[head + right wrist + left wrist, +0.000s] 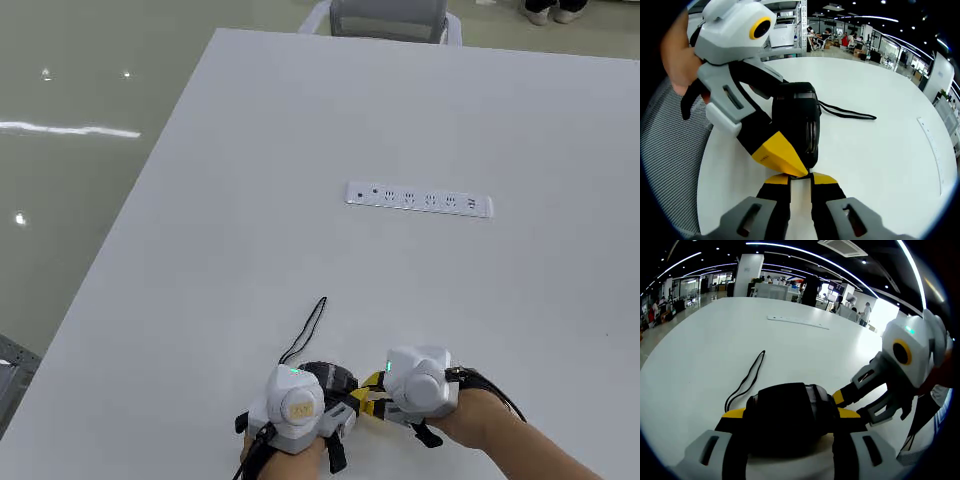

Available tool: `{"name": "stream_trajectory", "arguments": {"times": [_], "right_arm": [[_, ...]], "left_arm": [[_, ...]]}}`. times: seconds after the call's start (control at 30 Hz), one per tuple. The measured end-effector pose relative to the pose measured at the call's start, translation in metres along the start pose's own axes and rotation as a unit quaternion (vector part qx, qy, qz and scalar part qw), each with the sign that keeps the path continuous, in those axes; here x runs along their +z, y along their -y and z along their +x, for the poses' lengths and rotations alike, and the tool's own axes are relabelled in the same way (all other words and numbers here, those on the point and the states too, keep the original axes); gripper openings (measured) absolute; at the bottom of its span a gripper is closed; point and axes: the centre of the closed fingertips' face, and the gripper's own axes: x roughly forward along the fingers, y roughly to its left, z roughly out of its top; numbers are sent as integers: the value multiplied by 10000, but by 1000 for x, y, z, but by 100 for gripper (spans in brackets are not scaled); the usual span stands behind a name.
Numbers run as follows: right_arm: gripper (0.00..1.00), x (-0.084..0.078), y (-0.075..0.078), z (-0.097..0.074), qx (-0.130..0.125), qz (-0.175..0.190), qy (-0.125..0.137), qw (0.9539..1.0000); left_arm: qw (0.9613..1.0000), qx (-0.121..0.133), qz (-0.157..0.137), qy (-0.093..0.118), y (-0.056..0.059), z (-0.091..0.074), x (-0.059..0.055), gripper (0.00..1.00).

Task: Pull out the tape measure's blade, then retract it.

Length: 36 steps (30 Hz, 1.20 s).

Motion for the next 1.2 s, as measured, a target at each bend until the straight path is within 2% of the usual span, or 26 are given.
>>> {"name": "stream_trajectory", "arguments": {"times": [0.1,0.17,0.2,0.3,0.37,0.47,0.53,0.6,0.67,0.73,0.83,0.9,0.97,1.13,1.2], "right_arm": [[14,1,-1,-1,-14,-3,20,10000],[14,1,-1,-1,-17,-12,16,10000],[14,1,-1,0,-13,-51,3,10000],[14,1,0,1,1,-65,-27,10000],[14,1,-1,1,4,-66,-34,10000],[14,1,-1,1,-1,-78,-44,10000],[14,1,-1,1,-19,-88,-54,9999],[15,1,-1,1,-54,-119,-80,9999],[15,2,-1,1,-90,-165,-118,9998],[15,2,-1,0,-129,-181,-169,9996],[16,2,0,0,-224,-254,-256,9991],[20,1,4,-1,-380,-247,-317,9985],[30,1,4,-3,-426,-220,-306,9984],[59,3,9,-14,-708,53,-247,9972],[67,4,11,-18,-779,252,-204,9964]], "left_arm": [[10000,-3,-5,14,0,0,0,66],[9997,-189,127,-67,2,0,-1,67],[9988,-377,196,-226,4,-3,-2,66],[9951,-608,746,-206,1,-10,-1,64],[9936,-689,857,-255,-2,-14,-3,68],[9912,-771,1058,-172,-11,-23,-3,76],[9901,-866,1108,-32,-13,-27,-1,79],[9898,-873,1126,-21,-16,-32,-1,85],[9888,-944,1156,34,-16,-36,1,85],[9876,-1102,1116,66,-11,-40,4,87],[9864,-1136,1182,120,-11,-42,10,92],[9876,-1101,1113,128,-15,-41,12,99],[9889,-1089,1012,61,-18,-43,12,99],[9887,-1057,1055,160,-26,-52,17,99],[9890,-1034,1043,179,-29,-55,19,99]]}}
